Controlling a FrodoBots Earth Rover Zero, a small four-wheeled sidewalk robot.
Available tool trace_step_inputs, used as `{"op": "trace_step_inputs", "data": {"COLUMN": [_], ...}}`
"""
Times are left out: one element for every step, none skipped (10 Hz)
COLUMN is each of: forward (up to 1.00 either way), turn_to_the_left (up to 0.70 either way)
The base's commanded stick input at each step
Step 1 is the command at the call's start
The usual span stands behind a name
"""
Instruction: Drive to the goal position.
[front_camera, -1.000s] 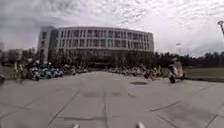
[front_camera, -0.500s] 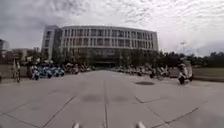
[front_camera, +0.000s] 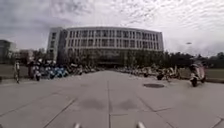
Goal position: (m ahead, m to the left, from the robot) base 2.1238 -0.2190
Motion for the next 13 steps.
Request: {"op": "trace_step_inputs", "data": {"forward": [0.7, 0.7, 0.7, 0.7, 0.7, 0.7, 0.7, 0.7, 0.7, 0.7, 0.7, 0.7, 0.7], "turn_to_the_left": [0.0, 0.0, 0.0, 0.0, 0.0, 0.0, 0.0, 0.0, 0.0, 0.0, 0.0, 0.0, 0.0]}}
